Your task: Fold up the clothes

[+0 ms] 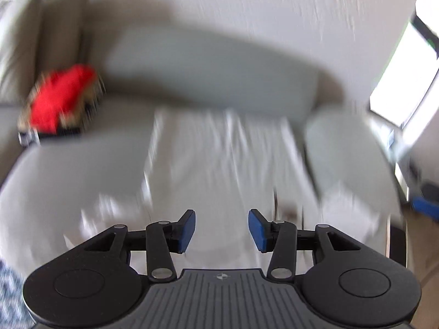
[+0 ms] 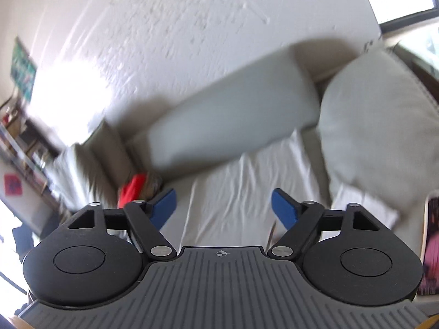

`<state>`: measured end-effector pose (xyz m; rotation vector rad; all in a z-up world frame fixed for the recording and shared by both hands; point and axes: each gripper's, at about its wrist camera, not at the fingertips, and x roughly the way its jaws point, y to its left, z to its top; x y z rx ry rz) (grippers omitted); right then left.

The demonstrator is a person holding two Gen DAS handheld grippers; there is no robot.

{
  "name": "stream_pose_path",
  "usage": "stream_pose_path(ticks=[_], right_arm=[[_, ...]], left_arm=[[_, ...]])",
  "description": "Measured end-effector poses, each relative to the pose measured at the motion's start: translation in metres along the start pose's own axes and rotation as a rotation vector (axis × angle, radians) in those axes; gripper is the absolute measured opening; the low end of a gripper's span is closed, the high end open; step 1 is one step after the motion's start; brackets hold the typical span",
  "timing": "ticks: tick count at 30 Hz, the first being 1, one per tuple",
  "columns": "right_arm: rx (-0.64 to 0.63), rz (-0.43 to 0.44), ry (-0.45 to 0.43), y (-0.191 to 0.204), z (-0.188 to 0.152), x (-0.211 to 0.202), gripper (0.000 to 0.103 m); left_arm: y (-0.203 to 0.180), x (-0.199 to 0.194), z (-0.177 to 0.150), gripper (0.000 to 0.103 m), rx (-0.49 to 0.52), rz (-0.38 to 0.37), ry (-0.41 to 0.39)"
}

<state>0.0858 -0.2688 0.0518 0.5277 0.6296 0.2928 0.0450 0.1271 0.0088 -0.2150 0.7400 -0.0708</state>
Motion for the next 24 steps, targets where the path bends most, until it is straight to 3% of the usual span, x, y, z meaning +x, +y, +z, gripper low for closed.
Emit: stream_pose_path(ticks=[3, 4, 7, 10, 11, 12, 14, 19, 22, 24], right_arm=[[0.012, -0.068, 0.013, -0.01, 0.027, 0.05, 0.087], [0.017, -0.092, 0.029, -0.017, 0.035, 0.072, 0.087], [0.044, -0.164, 0.094, -0.047, 0.054, 0.152, 0.086], [0.099, -0.201, 0.168, -0.093, 0.066, 0.238, 0.07], [0.132, -0.21, 0.185, -0.11, 0.07, 0.265, 0.057], [0.163, -0.219, 0.195, -0.125, 0.073, 0.289, 0.052], [0.19, -0.249, 0.188, -0.148, 0.078, 0.327, 0.051], [0.241, -0.237, 0.13, -0.187, 0.083, 0.376, 0.051], [0.267, -0.206, 0.121, -0.205, 0.087, 0.394, 0.047], [0.287, -0.179, 0.121, -0.216, 0.091, 0.404, 0.038]], left_arm=[[0.025, 0.027, 0.04, 0.05, -0.066, 0.014, -0.048], [0.035, 0.043, 0.053, 0.054, -0.088, 0.015, -0.039], [0.069, 0.108, 0.082, 0.055, -0.145, 0.034, 0.046], [0.098, 0.178, 0.093, 0.053, -0.179, 0.111, 0.094], [0.104, 0.2, 0.093, 0.052, -0.191, 0.134, 0.099], [0.109, 0.221, 0.092, 0.051, -0.201, 0.143, 0.105], [0.119, 0.256, 0.09, 0.05, -0.223, 0.143, 0.106], [0.15, 0.323, 0.106, 0.049, -0.303, 0.176, 0.068], [0.166, 0.36, 0.118, 0.042, -0.357, 0.14, 0.093], [0.17, 0.377, 0.121, 0.04, -0.38, 0.087, 0.106]])
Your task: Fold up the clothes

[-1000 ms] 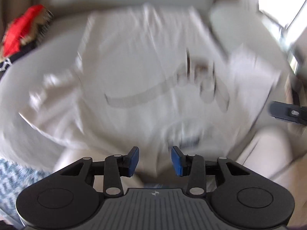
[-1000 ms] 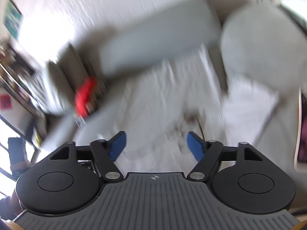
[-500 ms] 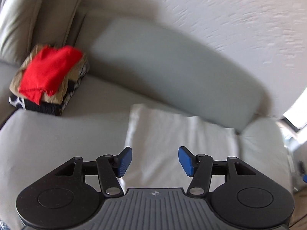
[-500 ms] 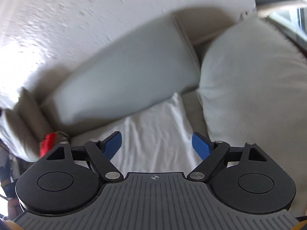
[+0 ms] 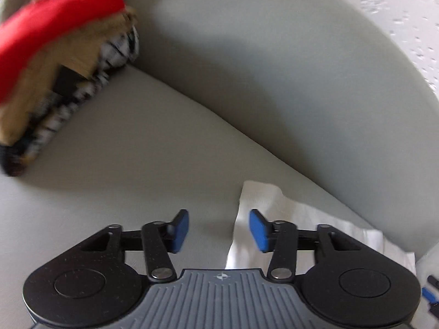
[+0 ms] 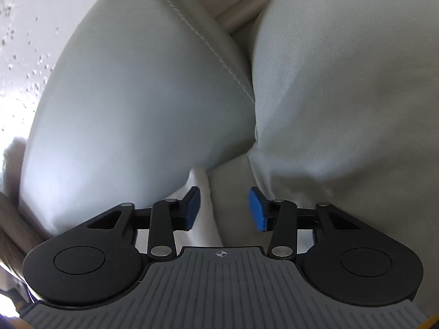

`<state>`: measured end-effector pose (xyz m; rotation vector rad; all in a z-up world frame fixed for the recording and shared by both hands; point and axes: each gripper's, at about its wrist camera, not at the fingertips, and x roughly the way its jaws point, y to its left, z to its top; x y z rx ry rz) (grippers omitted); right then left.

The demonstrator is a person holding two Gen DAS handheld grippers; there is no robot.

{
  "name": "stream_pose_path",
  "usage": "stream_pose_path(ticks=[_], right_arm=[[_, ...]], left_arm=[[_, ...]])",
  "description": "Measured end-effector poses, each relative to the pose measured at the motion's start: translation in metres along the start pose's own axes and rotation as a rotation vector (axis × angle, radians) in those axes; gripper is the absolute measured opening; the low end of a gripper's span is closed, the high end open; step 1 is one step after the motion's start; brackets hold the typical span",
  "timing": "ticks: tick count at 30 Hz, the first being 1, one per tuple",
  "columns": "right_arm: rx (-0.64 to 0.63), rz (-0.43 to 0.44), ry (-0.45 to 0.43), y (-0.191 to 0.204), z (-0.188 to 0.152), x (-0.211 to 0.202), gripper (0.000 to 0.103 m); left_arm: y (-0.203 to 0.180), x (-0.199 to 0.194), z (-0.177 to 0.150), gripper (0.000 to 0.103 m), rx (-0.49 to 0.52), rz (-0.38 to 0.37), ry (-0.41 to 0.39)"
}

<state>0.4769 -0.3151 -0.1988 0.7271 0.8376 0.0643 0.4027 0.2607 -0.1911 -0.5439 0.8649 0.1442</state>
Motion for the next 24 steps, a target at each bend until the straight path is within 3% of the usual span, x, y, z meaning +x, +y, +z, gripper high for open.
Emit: stream_pose_path(ticks=[3, 6, 9, 10, 11, 12, 19, 21, 24], right_arm=[[0.033, 0.051, 0.023, -0.006, 0.007, 0.02, 0.03], [0.028, 0.086, 0.02, -0.003, 0.01, 0.038, 0.029], [-0.019, 0.096, 0.029, 0.007, 0.013, 0.052, 0.028], [-0.046, 0.082, 0.028, 0.012, 0.014, 0.054, 0.027], [-0.079, 0.06, 0.023, 0.016, 0.014, 0.056, 0.011], [-0.122, 0.029, 0.013, 0.022, 0.013, 0.056, 0.003], [-0.646, -0.24, -0.311, 0.089, -0.034, 0.032, 0.002], [-0.725, -0.308, -0.321, 0.099, -0.044, 0.044, 0.002], [-0.686, -0.383, -0.243, 0.094, -0.04, 0.071, 0.002]], left_arm=[[-0.005, 0.013, 0.004, 0.04, 0.015, -0.051, -0.008], [-0.012, 0.02, 0.007, 0.037, 0.031, -0.09, -0.016], [-0.023, 0.023, 0.006, 0.006, 0.092, -0.073, -0.023], [-0.025, 0.023, 0.005, 0.005, 0.099, -0.07, -0.025], [-0.027, 0.021, 0.004, 0.004, 0.113, -0.062, -0.042], [-0.029, 0.017, 0.003, 0.004, 0.127, -0.051, -0.064], [-0.04, -0.011, -0.009, 0.005, 0.253, 0.07, -0.205], [-0.049, -0.011, -0.015, 0.005, 0.333, 0.12, -0.24], [-0.062, 0.005, -0.024, 0.004, 0.422, 0.232, -0.245]])
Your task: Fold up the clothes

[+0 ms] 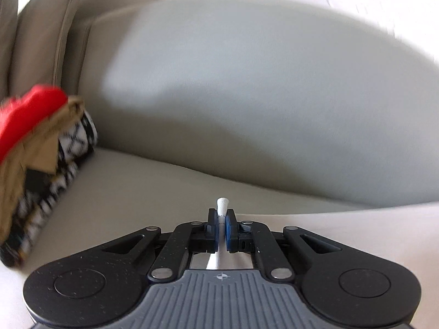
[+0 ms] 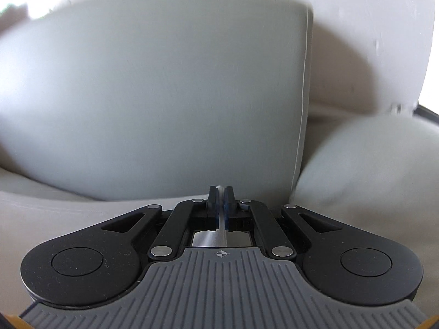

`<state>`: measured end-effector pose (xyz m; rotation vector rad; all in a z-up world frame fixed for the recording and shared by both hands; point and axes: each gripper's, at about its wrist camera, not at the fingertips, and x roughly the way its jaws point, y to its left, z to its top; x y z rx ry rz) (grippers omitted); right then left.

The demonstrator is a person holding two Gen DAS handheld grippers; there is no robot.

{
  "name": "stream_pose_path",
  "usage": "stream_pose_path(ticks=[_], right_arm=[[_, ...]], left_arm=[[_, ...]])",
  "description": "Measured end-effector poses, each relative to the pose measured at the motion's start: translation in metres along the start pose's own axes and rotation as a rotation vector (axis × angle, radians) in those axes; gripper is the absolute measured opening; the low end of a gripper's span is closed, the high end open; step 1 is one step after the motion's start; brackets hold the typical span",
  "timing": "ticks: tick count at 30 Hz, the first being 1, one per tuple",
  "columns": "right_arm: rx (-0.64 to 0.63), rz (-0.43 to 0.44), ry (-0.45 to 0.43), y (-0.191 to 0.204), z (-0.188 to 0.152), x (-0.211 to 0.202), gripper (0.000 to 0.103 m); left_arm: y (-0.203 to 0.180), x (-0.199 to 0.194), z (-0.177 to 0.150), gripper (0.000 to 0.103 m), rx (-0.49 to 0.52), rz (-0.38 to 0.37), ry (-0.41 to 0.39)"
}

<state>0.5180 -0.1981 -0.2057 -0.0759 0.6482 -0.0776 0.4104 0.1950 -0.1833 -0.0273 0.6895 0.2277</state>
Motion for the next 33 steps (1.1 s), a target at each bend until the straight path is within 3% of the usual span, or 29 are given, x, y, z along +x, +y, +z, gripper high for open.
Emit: stream_pose_path(ticks=[2, 4, 5, 6, 7, 10, 15, 17, 19, 21, 23, 26, 27, 29, 31, 33], right_arm=[[0.026, -0.012, 0.067, -0.001, -0.002, 0.015, 0.004], [0.022, -0.015, 0.067, 0.0, -0.001, 0.014, 0.005], [0.031, -0.012, 0.075, -0.001, 0.003, 0.011, 0.015], [0.055, -0.005, 0.078, -0.006, 0.007, 0.005, 0.033], [0.092, -0.004, 0.063, -0.014, 0.012, -0.008, 0.039], [0.224, 0.005, -0.033, -0.047, 0.021, -0.067, 0.04], [0.434, 0.126, -0.134, -0.119, 0.023, -0.206, 0.041], [0.415, 0.152, -0.163, -0.132, 0.024, -0.254, 0.043], [0.369, 0.168, -0.185, -0.139, 0.024, -0.293, 0.048], [0.347, 0.201, -0.154, -0.12, 0.015, -0.323, 0.054], [0.358, 0.259, -0.07, -0.116, -0.008, -0.327, 0.056], [0.386, 0.311, 0.102, -0.102, -0.038, -0.291, 0.052], [0.39, 0.326, 0.166, -0.095, -0.051, -0.269, 0.034], [0.392, 0.364, 0.28, -0.079, -0.081, -0.232, 0.01], [0.377, 0.377, 0.365, -0.064, -0.104, -0.193, 0.01], [0.337, 0.333, 0.436, -0.055, -0.123, -0.171, 0.008]], left_arm=[[-0.003, 0.013, -0.003, 0.004, 0.002, 0.035, 0.035], [-0.009, 0.017, -0.006, 0.005, 0.035, 0.066, 0.027], [-0.012, 0.018, -0.006, 0.005, 0.06, 0.08, 0.026], [-0.017, 0.017, -0.006, 0.005, 0.084, 0.09, 0.032], [-0.019, 0.016, -0.004, 0.011, 0.099, 0.098, 0.041], [-0.015, 0.001, 0.0, 0.026, 0.077, 0.077, 0.067], [0.014, -0.097, 0.002, 0.029, -0.034, 0.01, 0.023], [0.025, -0.146, 0.003, 0.029, -0.081, -0.054, 0.029], [0.029, -0.197, 0.001, 0.038, -0.098, -0.107, 0.034], [0.028, -0.237, -0.001, 0.043, -0.113, -0.148, 0.047], [0.03, -0.257, -0.008, 0.044, -0.15, -0.185, 0.071], [0.032, -0.24, -0.027, 0.042, -0.164, -0.225, 0.141], [0.024, -0.23, -0.036, 0.036, -0.144, -0.219, 0.171], [0.007, -0.202, -0.059, 0.02, -0.093, -0.2, 0.222], [-0.012, -0.176, -0.083, 0.007, -0.043, -0.189, 0.263], [-0.03, -0.156, -0.101, 0.006, 0.031, -0.152, 0.285]])
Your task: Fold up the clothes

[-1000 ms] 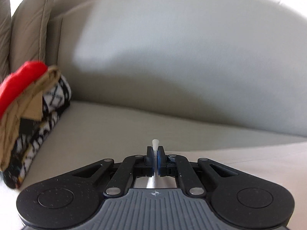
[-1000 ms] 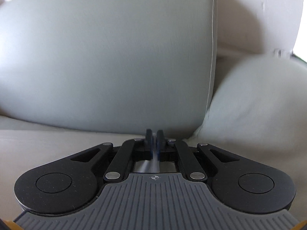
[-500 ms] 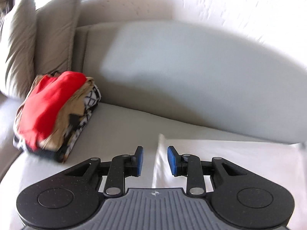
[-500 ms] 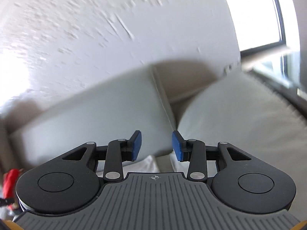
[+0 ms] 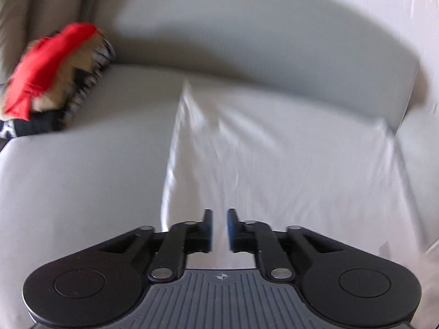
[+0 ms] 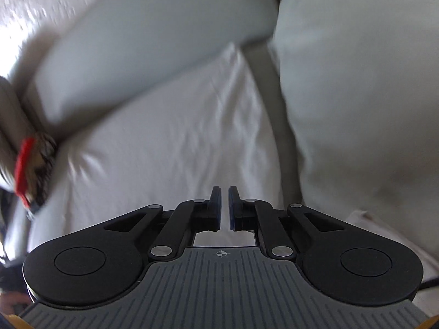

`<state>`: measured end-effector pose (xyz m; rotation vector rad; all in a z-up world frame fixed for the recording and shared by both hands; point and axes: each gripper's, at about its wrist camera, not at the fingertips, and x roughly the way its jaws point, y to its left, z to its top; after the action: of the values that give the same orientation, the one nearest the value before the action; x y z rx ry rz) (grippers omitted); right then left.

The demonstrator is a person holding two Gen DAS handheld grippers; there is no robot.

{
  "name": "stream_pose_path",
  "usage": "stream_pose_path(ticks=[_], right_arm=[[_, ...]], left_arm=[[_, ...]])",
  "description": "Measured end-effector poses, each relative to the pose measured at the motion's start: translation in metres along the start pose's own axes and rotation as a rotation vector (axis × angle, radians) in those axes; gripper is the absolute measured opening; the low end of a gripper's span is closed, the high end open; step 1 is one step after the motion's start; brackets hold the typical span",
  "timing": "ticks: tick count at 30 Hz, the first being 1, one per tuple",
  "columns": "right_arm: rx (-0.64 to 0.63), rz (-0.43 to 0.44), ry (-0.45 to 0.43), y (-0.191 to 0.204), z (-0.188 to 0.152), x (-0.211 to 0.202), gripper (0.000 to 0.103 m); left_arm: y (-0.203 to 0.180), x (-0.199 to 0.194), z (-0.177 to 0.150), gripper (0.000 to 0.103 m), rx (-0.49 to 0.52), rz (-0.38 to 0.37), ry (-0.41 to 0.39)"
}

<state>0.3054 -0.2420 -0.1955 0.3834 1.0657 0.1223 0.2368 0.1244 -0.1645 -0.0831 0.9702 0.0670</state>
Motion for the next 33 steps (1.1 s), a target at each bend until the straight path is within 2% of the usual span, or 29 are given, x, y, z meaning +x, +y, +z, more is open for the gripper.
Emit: stream_pose_path(ticks=[1, 3, 4, 5, 7, 8, 9, 10, 12, 14, 16, 18, 23, 26, 28, 30, 33], right_arm=[[-0.012, -0.09, 0.005, -0.004, -0.004, 0.007, 0.001], [-0.042, -0.283, -0.029, -0.011, -0.01, 0.014, 0.0], [-0.052, -0.332, -0.039, -0.014, -0.013, 0.016, 0.0], [-0.059, -0.327, -0.04, -0.014, -0.015, 0.016, 0.0], [-0.083, -0.33, -0.041, -0.004, -0.018, 0.01, 0.0], [-0.093, -0.327, -0.051, 0.003, -0.02, 0.002, 0.002], [-0.097, -0.316, -0.078, 0.01, -0.024, -0.012, 0.011], [-0.104, -0.302, -0.109, 0.017, -0.029, -0.029, 0.016], [-0.116, -0.25, -0.169, 0.028, -0.045, -0.068, 0.018], [-0.126, -0.176, -0.209, 0.037, -0.064, -0.11, 0.021], [-0.139, -0.102, -0.237, 0.04, -0.087, -0.151, 0.031], [-0.154, -0.041, -0.26, 0.04, -0.111, -0.191, 0.033], [-0.152, 0.094, -0.284, 0.043, -0.139, -0.256, 0.039], [-0.132, 0.122, -0.257, 0.041, -0.154, -0.263, 0.047], [-0.104, 0.121, -0.212, 0.034, -0.168, -0.25, 0.047], [-0.076, 0.114, -0.156, 0.026, -0.183, -0.233, 0.047], [-0.101, 0.069, -0.064, 0.02, -0.204, -0.204, 0.039]], left_arm=[[-0.005, 0.012, -0.005, 0.005, 0.027, 0.037, 0.019], [-0.005, 0.025, -0.013, 0.005, 0.045, 0.144, 0.028], [-0.005, 0.027, -0.014, 0.006, 0.056, 0.199, 0.022], [-0.005, 0.025, -0.014, 0.006, 0.058, 0.25, 0.023], [0.001, 0.02, -0.014, 0.006, 0.049, 0.273, 0.037], [0.002, 0.017, -0.013, 0.006, 0.048, 0.27, 0.045], [0.003, 0.012, -0.011, 0.006, 0.043, 0.261, 0.055], [0.005, 0.007, -0.009, 0.008, 0.033, 0.241, 0.069], [0.005, -0.016, -0.006, 0.011, 0.012, 0.184, 0.066], [-0.001, -0.049, -0.01, 0.016, 0.013, 0.134, 0.03], [-0.009, -0.086, -0.018, 0.018, 0.019, 0.086, -0.007], [-0.013, -0.122, -0.028, 0.019, 0.029, 0.021, -0.037], [-0.018, -0.207, -0.057, 0.022, 0.025, -0.099, -0.131], [-0.02, -0.242, -0.074, 0.027, 0.004, -0.141, -0.179], [-0.023, -0.245, -0.088, 0.033, 0.002, -0.143, -0.173], [-0.032, -0.232, -0.104, 0.033, 0.014, -0.126, -0.122], [-0.045, -0.198, -0.128, 0.032, -0.006, -0.122, 0.012]])
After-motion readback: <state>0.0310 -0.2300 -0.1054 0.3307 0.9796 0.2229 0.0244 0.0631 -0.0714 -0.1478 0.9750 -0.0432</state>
